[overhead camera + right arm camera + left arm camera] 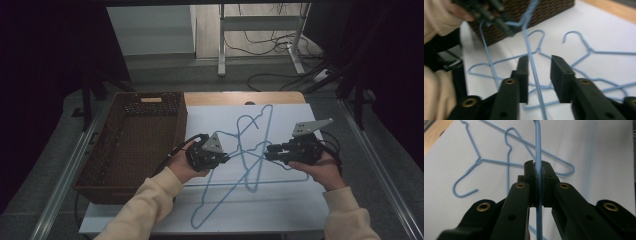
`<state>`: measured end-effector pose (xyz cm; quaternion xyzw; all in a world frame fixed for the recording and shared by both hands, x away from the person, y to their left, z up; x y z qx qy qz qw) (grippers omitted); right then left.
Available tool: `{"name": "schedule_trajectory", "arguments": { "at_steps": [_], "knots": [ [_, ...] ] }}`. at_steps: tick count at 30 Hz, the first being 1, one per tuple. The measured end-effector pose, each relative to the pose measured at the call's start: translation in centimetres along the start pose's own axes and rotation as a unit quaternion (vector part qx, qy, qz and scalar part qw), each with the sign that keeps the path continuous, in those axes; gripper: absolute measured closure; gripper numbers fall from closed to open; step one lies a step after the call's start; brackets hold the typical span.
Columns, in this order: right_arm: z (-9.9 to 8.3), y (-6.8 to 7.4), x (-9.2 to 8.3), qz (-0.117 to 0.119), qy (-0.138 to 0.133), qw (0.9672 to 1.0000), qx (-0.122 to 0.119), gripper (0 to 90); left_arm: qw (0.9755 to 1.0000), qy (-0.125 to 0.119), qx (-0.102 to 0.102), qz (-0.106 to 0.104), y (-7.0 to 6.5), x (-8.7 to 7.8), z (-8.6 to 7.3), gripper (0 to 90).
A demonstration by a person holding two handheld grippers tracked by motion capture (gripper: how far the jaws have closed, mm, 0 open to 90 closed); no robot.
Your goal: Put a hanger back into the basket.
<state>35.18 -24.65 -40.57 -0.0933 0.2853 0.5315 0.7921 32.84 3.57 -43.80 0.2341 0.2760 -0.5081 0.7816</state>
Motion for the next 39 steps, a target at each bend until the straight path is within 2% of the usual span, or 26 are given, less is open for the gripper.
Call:
{"name": "schedule_trajectory", "arguments": {
  "at_steps": [2,3,4,5,6,9,10,12,13,14,15,16,17,18,19,20,21,22,23,27,28,29,35,36,37,39],
  "knots": [
    [0.2,-0.1,-0.4,-0.014,-0.026,0.9995,0.000,57.5,1.0000,-0.002,-0.006,-0.003,-0.4,-0.4,0.2,85.6],
    [0.2,-0.1,-0.4,-0.014,-0.026,0.9995,0.000,57.5,1.0000,-0.002,-0.006,-0.003,-0.4,-0.4,0.2,85.7],
    [0.3,-0.1,-1.0,-0.023,-0.049,0.9985,0.004,54.5,0.9998,-0.007,-0.015,-0.007,-0.6,-0.7,0.3,85.7],
    [0.3,-0.1,-1.0,-0.023,-0.049,0.9985,0.004,54.5,0.9998,-0.007,-0.015,-0.007,-0.6,-0.7,0.3,85.7],
    [0.3,-0.3,-1.6,-0.030,-0.070,0.9970,0.011,51.1,0.9995,-0.015,-0.027,-0.006,-0.7,-1.3,0.4,85.7],
    [0.0,-0.4,-1.9,-0.031,-0.081,0.9961,0.018,48.9,0.9989,-0.025,-0.039,-0.006,-0.7,-2.0,0.5,85.7],
    [-0.3,-0.5,-2.0,-0.034,-0.082,0.9958,0.021,45.5,0.9976,-0.039,-0.057,-0.007,-0.6,-2.6,0.6,85.6],
    [-0.6,-0.6,-1.8,-0.040,-0.079,0.9957,0.025,41.7,0.9969,-0.043,-0.066,-0.005,-0.4,-3.1,0.6,85.6],
    [-0.7,-0.7,-1.7,-0.043,-0.076,0.9958,0.026,40.1,0.9959,-0.050,-0.075,-0.001,-0.3,-3.5,0.6,85.6],
    [-0.8,-0.7,-1.6,-0.047,-0.075,0.9957,0.027,38.3,0.9931,-0.065,-0.097,0.006,0.0,-4.2,0.5,85.6],
    [-0.8,-0.7,-1.6,-0.047,-0.075,0.9957,0.027,38.3,0.9931,-0.065,-0.097,0.006,0.0,-4.2,0.5,85.6],
    [-1.0,-0.7,-1.4,-0.065,-0.066,0.9952,0.030,34.4,0.9913,-0.074,-0.108,0.015,0.4,-4.9,0.3,85.6],
    [-1.0,-0.7,-1.4,-0.065,-0.066,0.9952,0.030,34.4,0.9913,-0.074,-0.108,0.015,0.4,-4.9,0.3,85.6],
    [-1.2,-0.7,-1.1,-0.072,-0.065,0.9948,0.032,32.5,0.9890,-0.085,-0.120,0.018,0.7,-5.6,0.1,85.6],
    [-1.2,-0.7,-1.1,-0.072,-0.065,0.9948,0.032,32.5,0.9890,-0.085,-0.120,0.018,0.7,-5.6,0.1,85.6],
    [-1.4,-0.8,-0.9,-0.077,-0.062,0.9945,0.034,30.6,0.9871,-0.093,-0.128,0.023,1.0,-6.4,-0.1,85.6],
    [-1.4,-0.8,-0.9,-0.077,-0.062,0.9945,0.034,30.6,0.9871,-0.093,-0.128,0.023,1.0,-6.4,-0.1,85.5],
    [-1.7,-0.9,-0.7,-0.078,-0.060,0.9944,0.037,29.7,0.9850,-0.103,-0.137,0.022,1.2,-7.2,-0.2,85.5],
    [-1.7,-0.9,-0.7,-0.078,-0.060,0.9944,0.037,29.7,0.9850,-0.103,-0.137,0.022,1.2,-7.2,-0.2,85.5],
    [-2.6,-1.1,0.0,-0.086,-0.052,0.9939,0.045,27.6,0.9821,-0.119,-0.143,0.031,1.7,-8.9,-0.6,85.6],
    [-3.2,-1.2,0.3,-0.087,-0.047,0.9938,0.051,27.2,0.9804,-0.125,-0.149,0.036,2.1,-9.7,-0.8,85.6],
    [-3.2,-1.2,0.3,-0.087,-0.047,0.9938,0.051,27.2,0.9804,-0.125,-0.149,0.036,2.1,-9.7,-0.8,85.6],
    [-4.4,-1.6,0.8,-0.091,-0.038,0.9932,0.063,26.7,0.9725,-0.148,-0.171,0.054,3.2,-12.3,-1.5,85.6],
    [-4.5,-1.6,0.9,-0.092,-0.036,0.9929,0.066,26.7,0.9698,-0.155,-0.177,0.062,3.7,-13.1,-2.0,85.6],
    [-4.5,-1.6,0.9,-0.092,-0.036,0.9929,0.066,26.7,0.9698,-0.155,-0.177,0.062,3.7,-13.1,-2.0,85.6],
    [-4.8,-1.7,0.9,-0.093,-0.034,0.9926,0.070,26.6,0.9672,-0.159,-0.184,0.072,4.2,-13.9,-2.5,85.6]
  ]
}}
Point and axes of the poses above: each handheld gripper's, and its own axes: x roughly forward along the jaws, z roughly out of its top, y roughly to its left, the point moved 2 cm from there along x, roughly forward along the jaws, and after that the axes turned 3 degrees about -y, right-handed, at the moved point
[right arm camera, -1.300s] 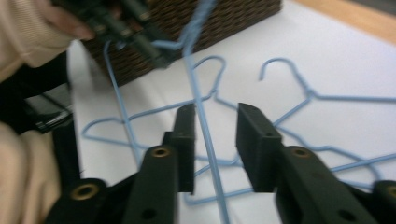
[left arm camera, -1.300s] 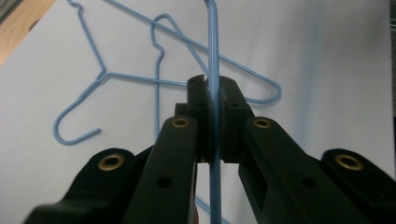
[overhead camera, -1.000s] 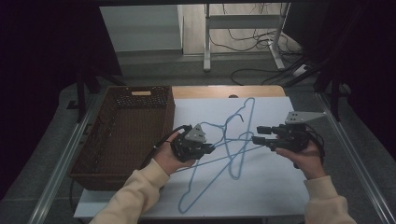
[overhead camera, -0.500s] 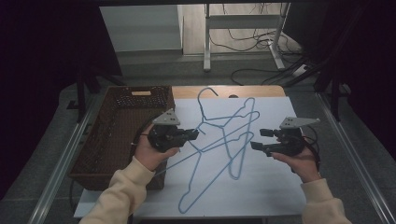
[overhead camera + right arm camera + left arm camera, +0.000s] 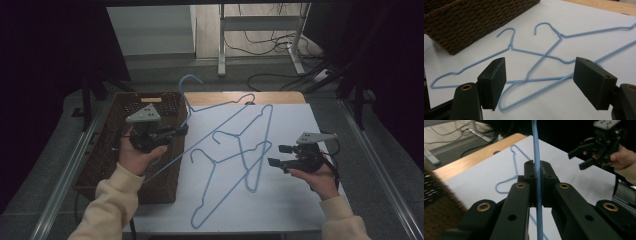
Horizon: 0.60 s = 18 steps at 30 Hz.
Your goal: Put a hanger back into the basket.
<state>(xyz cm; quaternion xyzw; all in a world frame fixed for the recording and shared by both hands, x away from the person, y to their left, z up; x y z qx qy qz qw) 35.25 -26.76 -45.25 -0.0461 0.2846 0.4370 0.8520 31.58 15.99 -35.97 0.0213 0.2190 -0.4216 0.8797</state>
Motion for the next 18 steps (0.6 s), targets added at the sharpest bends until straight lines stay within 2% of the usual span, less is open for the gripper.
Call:
{"name": "schedule_trajectory", "arguments": {
  "at_steps": [5,9,18],
  "knots": [
    [-0.3,0.0,0.3,0.002,0.007,1.0000,0.001,26.6,0.9994,-0.015,-0.016,0.026,2.1,-2.1,-0.3,85.6],
    [-0.5,0.2,0.8,0.005,0.018,0.9998,-0.004,26.4,0.9980,-0.023,-0.032,0.050,4.2,-3.7,-1.0,85.6],
    [-0.7,0.2,1.1,-0.002,0.021,0.9998,-0.007,26.4,0.9949,-0.012,-0.046,0.089,7.4,-5.4,-2.7,85.7]
  ]
}}
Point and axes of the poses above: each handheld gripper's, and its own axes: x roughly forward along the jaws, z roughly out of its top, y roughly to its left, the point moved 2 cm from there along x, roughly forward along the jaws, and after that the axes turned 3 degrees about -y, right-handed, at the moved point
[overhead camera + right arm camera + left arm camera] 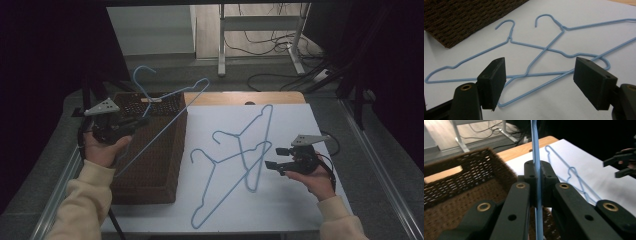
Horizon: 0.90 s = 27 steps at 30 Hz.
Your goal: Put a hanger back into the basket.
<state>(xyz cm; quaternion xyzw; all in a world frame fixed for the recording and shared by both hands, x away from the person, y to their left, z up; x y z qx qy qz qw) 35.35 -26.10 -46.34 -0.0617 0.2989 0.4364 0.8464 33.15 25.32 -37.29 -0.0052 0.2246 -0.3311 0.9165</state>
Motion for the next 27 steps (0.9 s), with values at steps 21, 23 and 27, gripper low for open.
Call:
{"name": "schedule_trajectory", "arguments": {
  "at_steps": [21,23,27],
  "knots": [
    [-0.3,0.0,0.5,-0.002,0.015,0.9999,-0.002,25.3,0.9973,0.036,-0.043,0.047,5.7,-0.6,-3.7,85.7],
    [-0.3,0.0,0.5,-0.002,0.017,0.9999,-0.001,25.3,0.9969,0.039,-0.047,0.050,6.0,-0.7,-4.1,85.7],
    [-0.4,0.0,0.7,-0.002,0.020,0.9998,-0.003,25.2,0.9964,0.042,-0.056,0.049,6.4,-0.7,-4.7,85.7]
  ]
}}
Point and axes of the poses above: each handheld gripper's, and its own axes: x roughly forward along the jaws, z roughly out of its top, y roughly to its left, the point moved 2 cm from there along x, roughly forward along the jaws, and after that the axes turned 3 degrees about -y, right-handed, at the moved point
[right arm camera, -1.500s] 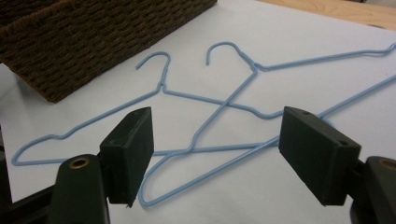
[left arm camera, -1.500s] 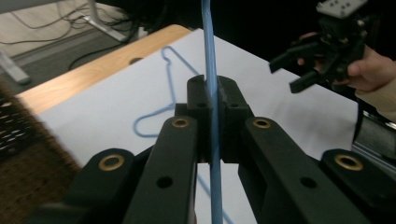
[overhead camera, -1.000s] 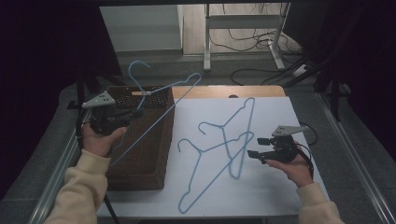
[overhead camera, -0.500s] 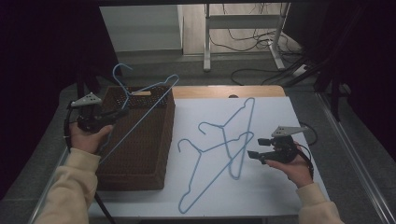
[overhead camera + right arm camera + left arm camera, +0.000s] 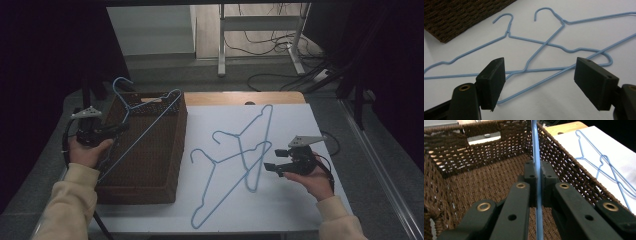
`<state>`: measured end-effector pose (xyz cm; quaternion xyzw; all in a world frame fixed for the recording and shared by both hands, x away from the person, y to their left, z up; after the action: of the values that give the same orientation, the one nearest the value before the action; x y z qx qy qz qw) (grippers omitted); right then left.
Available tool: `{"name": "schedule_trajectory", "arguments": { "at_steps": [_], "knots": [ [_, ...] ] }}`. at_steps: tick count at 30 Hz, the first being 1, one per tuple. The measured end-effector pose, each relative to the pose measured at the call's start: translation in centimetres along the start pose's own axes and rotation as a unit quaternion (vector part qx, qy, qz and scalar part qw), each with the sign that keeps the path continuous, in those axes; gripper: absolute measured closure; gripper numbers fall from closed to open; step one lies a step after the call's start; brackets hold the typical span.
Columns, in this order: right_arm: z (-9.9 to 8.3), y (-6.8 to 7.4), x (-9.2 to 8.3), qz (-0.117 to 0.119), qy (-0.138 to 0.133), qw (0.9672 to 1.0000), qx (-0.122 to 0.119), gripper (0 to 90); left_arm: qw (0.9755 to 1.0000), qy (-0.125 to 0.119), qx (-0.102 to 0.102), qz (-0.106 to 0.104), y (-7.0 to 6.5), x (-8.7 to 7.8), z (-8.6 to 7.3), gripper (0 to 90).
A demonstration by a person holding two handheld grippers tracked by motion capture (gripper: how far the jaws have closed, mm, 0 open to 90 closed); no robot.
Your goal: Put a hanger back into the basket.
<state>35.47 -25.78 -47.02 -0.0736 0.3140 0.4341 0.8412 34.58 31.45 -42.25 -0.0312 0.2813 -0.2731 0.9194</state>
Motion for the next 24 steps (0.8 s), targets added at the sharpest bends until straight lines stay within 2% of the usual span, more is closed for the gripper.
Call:
{"name": "schedule_trajectory", "arguments": {
  "at_steps": [3,6,9,18,21,22,24],
  "knots": [
    [0.0,0.0,0.1,0.001,0.002,1.0000,0.001,25.2,1.0000,0.006,-0.002,0.001,0.2,0.1,-0.4,85.7],
    [0.0,0.1,0.1,0.001,0.003,1.0000,0.001,25.2,0.9997,0.023,0.004,0.012,0.3,0.4,-0.8,85.7],
    [0.0,0.1,0.1,0.001,0.003,1.0000,0.001,25.2,0.9996,0.026,-0.003,0.008,0.5,0.8,-1.2,85.7],
    [-0.1,0.0,0.2,0.002,0.006,1.0000,0.002,25.2,0.9989,0.047,-0.002,0.002,0.4,2.4,-2.1,85.6],
    [-0.2,0.0,0.2,0.002,0.007,1.0000,0.002,25.2,0.9978,0.066,0.000,0.004,0.5,3.0,-2.6,85.6],
    [-0.2,0.0,0.1,0.002,0.007,1.0000,0.002,25.1,0.9969,0.079,-0.002,0.006,0.6,3.4,-2.9,85.5],
    [-0.2,0.0,0.1,0.002,0.008,1.0000,0.003,25.2,0.9966,0.082,-0.004,0.007,0.6,3.5,-3.0,85.5]
  ]
}}
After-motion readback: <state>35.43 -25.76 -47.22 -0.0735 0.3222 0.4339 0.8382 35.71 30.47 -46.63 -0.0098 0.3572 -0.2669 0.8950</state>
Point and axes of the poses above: each handheld gripper's, and its own axes: x roughly forward along the jaws, z roughly out of its top, y roughly to its left, the point moved 2 cm from there along x, roughly forward along the jaws, and after that the axes turned 3 degrees about -y, right-handed, at the moved point
